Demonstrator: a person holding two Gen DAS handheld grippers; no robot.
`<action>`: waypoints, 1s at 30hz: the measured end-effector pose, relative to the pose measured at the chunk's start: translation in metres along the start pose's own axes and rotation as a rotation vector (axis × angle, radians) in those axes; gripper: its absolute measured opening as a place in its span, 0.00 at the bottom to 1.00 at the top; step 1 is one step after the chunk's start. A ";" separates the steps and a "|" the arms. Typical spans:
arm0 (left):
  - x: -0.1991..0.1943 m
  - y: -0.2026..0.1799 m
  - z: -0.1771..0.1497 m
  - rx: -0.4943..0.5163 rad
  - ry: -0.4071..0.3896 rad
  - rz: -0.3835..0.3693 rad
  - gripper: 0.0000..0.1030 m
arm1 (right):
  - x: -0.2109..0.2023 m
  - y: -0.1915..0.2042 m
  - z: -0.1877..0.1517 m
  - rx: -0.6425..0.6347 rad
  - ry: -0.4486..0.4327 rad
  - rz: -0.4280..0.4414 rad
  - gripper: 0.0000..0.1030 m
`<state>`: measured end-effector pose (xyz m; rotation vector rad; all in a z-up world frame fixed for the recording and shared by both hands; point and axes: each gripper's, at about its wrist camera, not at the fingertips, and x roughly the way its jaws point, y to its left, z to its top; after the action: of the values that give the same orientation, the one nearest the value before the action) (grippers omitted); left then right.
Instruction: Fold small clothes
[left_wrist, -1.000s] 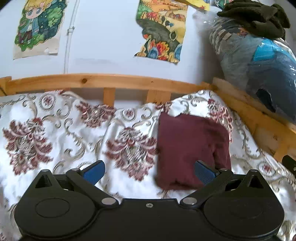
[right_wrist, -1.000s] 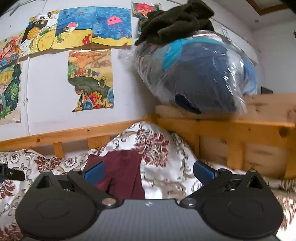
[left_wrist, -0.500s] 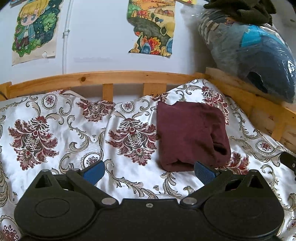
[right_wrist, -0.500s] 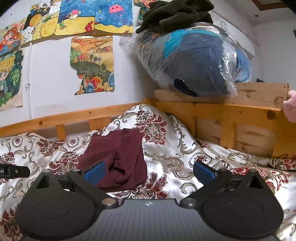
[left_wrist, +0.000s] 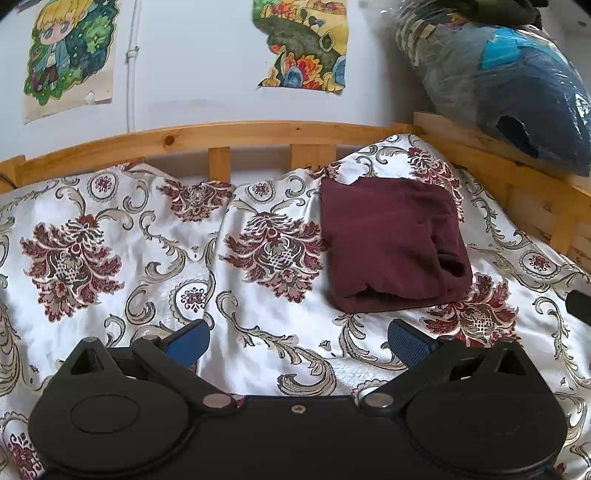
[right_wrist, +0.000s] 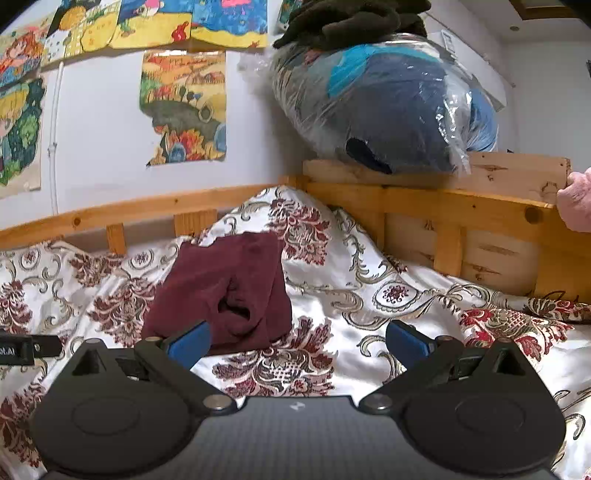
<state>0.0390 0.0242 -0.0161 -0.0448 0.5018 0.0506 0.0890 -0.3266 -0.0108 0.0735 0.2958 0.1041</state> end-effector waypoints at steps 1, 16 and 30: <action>0.001 0.000 0.000 -0.005 0.005 -0.001 0.99 | 0.001 0.000 -0.001 -0.004 0.004 -0.002 1.00; 0.006 0.003 -0.003 -0.010 0.035 0.011 0.99 | 0.002 0.001 -0.002 -0.014 0.009 -0.017 1.00; 0.003 -0.001 -0.002 -0.005 0.034 0.006 0.99 | 0.002 0.002 -0.002 -0.020 0.010 -0.017 1.00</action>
<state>0.0409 0.0227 -0.0198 -0.0491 0.5357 0.0575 0.0901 -0.3246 -0.0133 0.0505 0.3053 0.0908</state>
